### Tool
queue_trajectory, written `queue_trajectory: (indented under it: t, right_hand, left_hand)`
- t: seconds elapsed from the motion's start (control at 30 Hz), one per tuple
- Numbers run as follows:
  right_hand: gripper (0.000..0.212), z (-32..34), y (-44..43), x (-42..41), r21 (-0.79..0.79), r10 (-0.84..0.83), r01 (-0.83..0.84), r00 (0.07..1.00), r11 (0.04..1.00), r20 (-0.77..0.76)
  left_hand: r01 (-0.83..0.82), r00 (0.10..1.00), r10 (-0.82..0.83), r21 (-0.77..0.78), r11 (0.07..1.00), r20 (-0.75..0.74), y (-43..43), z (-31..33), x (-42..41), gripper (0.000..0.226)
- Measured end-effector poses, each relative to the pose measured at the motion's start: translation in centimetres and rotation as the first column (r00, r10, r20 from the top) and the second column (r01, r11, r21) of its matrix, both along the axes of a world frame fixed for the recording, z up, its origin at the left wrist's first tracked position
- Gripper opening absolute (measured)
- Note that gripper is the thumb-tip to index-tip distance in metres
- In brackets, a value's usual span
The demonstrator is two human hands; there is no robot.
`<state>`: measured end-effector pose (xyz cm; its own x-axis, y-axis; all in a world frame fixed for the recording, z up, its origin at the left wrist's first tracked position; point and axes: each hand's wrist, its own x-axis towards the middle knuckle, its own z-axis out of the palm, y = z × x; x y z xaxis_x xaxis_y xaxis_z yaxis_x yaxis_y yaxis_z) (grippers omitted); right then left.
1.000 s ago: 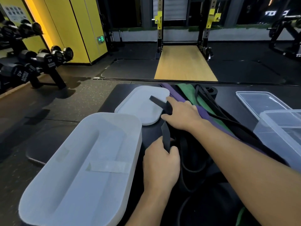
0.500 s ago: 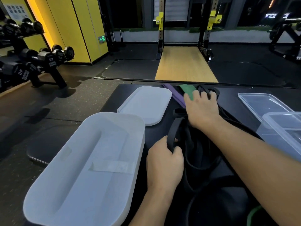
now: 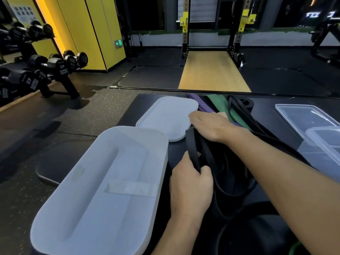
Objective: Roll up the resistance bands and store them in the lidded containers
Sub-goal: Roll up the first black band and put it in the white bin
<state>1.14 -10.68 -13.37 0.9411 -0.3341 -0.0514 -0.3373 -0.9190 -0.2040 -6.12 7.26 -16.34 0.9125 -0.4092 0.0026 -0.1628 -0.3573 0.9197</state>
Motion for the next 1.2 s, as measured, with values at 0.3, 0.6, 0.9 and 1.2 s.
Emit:
queue_trajectory:
  t: [0.3,0.6,0.9,1.2]
  right_hand:
    - [0.058,-1.7,1.7,2.1,0.051,-0.007,0.005,0.999,0.999,0.043]
    - [0.055,-2.4,3.1,4.0,0.049,0.067,-0.069,0.997,0.996,0.046]
    - [0.039,-0.6,2.0,1.5,0.143,-0.05,-0.001,0.936,0.99,0.35]
    - [0.015,2.8,2.5,-7.6,0.134,-0.185,0.133,0.828,0.982,0.53]
  left_hand:
    - [0.008,1.0,-0.007,0.02,1.0,-0.005,0.0,0.0,0.1,0.007]
    - [0.01,1.0,-0.01,0.005,1.0,-0.02,0.0,0.1,0.4,0.013]
    - [-0.021,0.998,0.019,-0.033,0.999,-0.056,0.1,-0.2,0.8,0.012]
    - [-0.012,1.0,0.009,-0.085,0.996,-0.03,0.6,0.0,0.3,0.029]
